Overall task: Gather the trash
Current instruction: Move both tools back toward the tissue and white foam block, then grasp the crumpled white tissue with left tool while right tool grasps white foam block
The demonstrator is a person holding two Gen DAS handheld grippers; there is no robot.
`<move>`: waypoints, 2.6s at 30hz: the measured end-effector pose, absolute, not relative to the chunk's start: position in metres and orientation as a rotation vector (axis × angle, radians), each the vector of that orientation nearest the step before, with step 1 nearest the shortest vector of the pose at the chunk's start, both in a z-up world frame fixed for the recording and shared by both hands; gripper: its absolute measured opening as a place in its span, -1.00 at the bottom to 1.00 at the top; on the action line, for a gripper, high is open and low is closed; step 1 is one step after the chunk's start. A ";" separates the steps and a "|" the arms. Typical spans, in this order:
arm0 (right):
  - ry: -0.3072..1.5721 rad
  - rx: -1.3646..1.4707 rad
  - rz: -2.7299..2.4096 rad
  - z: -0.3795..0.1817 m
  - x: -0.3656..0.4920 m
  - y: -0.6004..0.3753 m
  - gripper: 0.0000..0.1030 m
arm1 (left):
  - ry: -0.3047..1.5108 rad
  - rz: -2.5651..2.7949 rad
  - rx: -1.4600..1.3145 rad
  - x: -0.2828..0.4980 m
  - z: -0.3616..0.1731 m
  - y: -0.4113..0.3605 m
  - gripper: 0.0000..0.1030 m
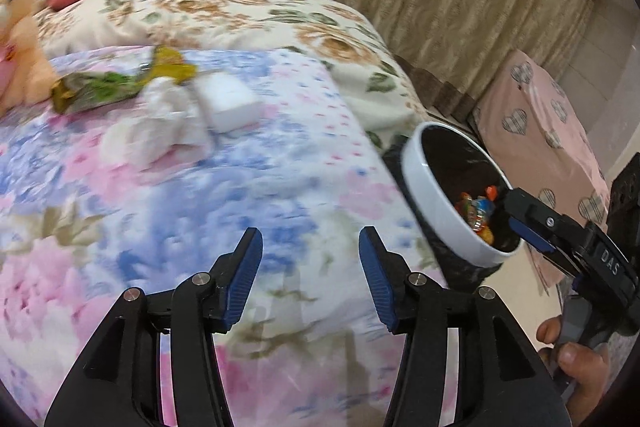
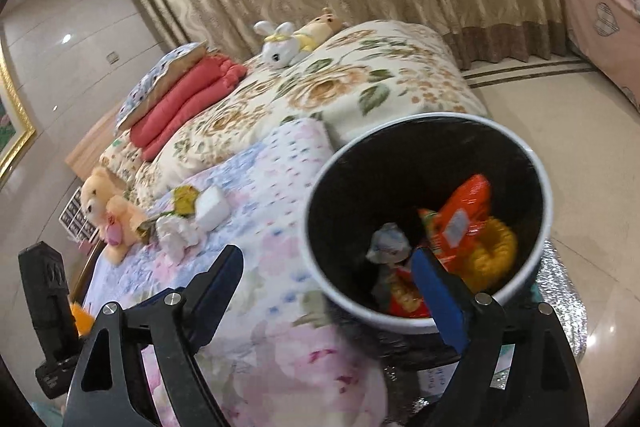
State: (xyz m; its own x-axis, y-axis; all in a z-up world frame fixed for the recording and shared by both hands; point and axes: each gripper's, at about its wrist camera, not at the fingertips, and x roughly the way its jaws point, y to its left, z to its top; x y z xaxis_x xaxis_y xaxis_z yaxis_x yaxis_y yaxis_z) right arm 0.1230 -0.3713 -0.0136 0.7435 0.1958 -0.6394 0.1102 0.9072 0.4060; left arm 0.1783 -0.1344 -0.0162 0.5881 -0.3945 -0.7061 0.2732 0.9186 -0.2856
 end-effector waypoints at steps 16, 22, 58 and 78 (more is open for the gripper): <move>0.789 0.381 0.197 -0.020 0.144 -0.299 0.72 | 0.867 -0.245 -0.212 0.182 -0.030 -0.058 -0.02; 0.805 0.373 0.242 -0.027 0.156 -0.281 0.72 | 0.874 -0.216 -0.215 0.188 -0.033 -0.047 -0.02; 0.879 0.251 0.396 -0.061 0.292 -0.227 0.68 | 0.904 -0.234 -0.150 0.284 -0.042 -0.039 -0.02; 0.913 0.247 0.388 -0.068 0.285 -0.229 -0.07 | 0.874 -0.314 -0.122 0.275 -0.037 -0.057 -0.67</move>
